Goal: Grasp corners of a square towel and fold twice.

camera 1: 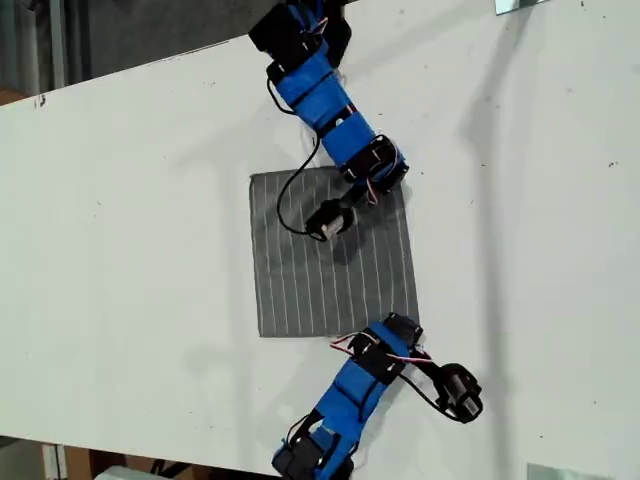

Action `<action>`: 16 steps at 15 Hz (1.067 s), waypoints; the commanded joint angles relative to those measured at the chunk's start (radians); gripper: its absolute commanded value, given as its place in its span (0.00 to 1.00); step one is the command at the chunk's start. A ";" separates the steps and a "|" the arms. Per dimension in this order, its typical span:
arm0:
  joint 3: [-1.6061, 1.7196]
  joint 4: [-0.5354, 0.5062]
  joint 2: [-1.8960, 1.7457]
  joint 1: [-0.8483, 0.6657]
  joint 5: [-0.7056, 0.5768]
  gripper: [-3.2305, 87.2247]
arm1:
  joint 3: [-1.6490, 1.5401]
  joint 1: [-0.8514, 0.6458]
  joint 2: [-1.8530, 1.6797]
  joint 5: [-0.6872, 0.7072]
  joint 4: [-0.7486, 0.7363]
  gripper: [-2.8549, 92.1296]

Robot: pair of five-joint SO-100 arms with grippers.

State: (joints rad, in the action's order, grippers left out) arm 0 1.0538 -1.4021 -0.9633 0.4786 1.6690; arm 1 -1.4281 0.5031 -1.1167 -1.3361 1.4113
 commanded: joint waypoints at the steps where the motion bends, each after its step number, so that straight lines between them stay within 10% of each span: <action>1: -0.092 -0.012 -0.084 -0.028 -0.121 0.03 | 0.100 -0.008 -0.120 0.000 0.097 0.03; 4: -0.097 0.041 -0.261 -0.060 -0.331 0.03 | 0.095 -0.038 -0.347 0.000 0.137 0.03; 7: -0.011 -0.066 -0.446 -0.173 -0.380 0.03 | 0.084 -0.172 -0.480 0.130 0.117 0.03; 16: 0.715 0.097 -1.077 -0.673 -0.529 0.03 | -0.169 -0.733 -0.726 0.419 0.035 0.03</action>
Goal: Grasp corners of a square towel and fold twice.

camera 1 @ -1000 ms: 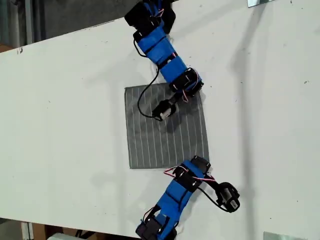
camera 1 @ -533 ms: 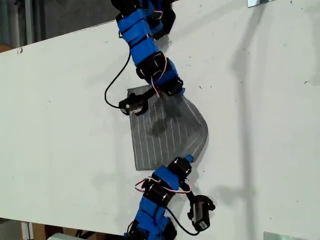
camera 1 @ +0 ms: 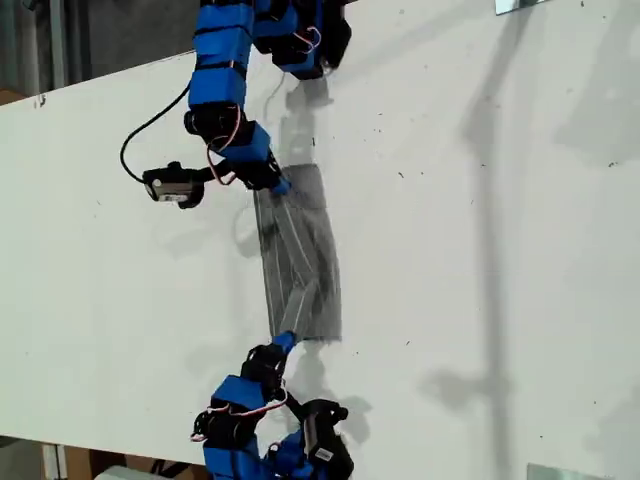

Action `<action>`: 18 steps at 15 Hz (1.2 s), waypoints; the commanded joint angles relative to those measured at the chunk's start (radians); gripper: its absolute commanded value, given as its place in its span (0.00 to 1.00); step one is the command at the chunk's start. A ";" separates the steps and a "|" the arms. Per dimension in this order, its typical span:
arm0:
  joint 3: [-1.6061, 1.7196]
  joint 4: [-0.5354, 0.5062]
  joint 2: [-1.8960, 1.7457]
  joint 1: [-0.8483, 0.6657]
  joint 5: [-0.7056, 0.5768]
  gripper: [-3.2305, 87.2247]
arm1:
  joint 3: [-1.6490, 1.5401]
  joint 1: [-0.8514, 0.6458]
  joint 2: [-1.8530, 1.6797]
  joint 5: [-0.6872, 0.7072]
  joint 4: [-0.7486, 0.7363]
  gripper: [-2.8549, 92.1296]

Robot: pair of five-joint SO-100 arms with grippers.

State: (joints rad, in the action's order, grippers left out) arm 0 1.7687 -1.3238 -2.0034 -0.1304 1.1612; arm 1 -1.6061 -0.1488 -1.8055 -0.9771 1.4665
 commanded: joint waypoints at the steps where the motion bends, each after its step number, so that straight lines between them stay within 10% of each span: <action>1: 0.023 0.029 -0.029 -0.110 -0.041 0.03 | 0.018 -0.135 -0.003 0.095 -0.029 0.03; 10: 0.193 0.268 0.328 -0.537 -0.201 0.03 | 0.095 -0.411 0.423 0.221 -0.192 0.03; 18: 0.295 0.183 0.003 -0.250 -0.014 0.03 | 0.014 -0.252 0.238 0.178 -0.034 0.03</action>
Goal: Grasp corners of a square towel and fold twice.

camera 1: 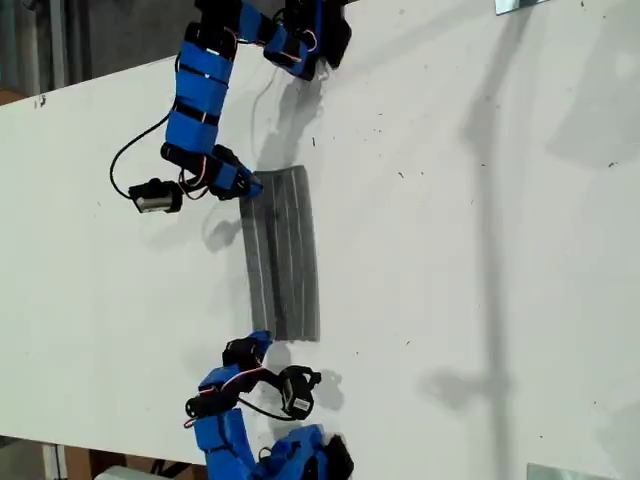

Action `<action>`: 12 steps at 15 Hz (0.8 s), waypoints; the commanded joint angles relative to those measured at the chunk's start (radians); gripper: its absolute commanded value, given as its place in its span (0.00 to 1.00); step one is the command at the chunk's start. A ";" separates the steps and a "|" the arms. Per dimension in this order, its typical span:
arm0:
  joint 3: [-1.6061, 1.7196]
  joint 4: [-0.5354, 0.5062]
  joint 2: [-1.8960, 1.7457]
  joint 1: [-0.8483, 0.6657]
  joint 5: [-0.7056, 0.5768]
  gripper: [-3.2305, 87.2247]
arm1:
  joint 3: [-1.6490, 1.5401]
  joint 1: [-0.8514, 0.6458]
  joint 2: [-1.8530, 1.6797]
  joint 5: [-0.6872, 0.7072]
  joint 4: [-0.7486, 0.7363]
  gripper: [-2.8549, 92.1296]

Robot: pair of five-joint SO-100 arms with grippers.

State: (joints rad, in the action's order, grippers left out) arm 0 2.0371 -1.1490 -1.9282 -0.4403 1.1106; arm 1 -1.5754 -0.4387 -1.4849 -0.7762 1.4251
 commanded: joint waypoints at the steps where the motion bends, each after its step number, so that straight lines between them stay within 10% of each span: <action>1: 0.072 0.043 -0.078 0.081 0.055 0.03 | -0.061 0.064 -0.084 -0.043 -0.009 0.03; 12: 0.130 0.199 0.018 0.302 0.204 0.03 | -0.206 0.207 -0.049 -0.140 -0.074 0.03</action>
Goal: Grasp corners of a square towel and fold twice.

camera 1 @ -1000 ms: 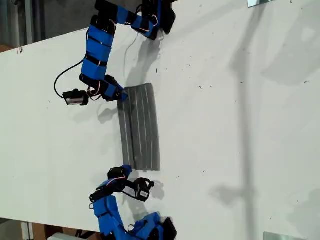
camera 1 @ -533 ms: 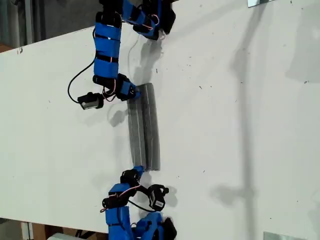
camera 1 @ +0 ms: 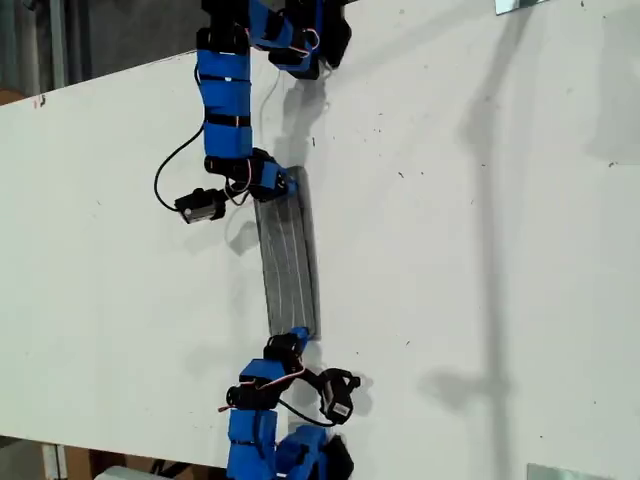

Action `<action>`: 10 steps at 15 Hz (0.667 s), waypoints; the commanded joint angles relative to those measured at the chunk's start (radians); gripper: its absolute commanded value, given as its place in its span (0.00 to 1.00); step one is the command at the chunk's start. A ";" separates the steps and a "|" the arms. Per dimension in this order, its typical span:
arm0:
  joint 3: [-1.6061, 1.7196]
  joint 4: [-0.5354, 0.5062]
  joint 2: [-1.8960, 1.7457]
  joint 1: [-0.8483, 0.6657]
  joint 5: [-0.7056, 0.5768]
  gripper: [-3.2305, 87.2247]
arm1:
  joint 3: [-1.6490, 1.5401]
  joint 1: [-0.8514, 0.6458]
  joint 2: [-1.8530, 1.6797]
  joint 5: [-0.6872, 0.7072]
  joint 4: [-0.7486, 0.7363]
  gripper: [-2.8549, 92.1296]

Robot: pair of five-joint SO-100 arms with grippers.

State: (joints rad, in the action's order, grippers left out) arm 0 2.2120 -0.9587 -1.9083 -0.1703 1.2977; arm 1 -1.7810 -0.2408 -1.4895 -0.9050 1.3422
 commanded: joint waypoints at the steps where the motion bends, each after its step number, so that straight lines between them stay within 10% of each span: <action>1: -0.032 0.025 0.017 0.032 0.023 0.03 | -0.021 0.009 -0.044 -0.014 0.000 0.03; 10: -0.057 -0.123 -0.189 0.058 0.029 0.26 | -0.086 -0.060 -0.318 0.006 0.129 0.43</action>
State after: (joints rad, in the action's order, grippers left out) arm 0 2.1936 -1.0446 -1.9988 -0.1304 1.3254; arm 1 -1.8745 -0.2669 -1.7073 -0.9158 1.4358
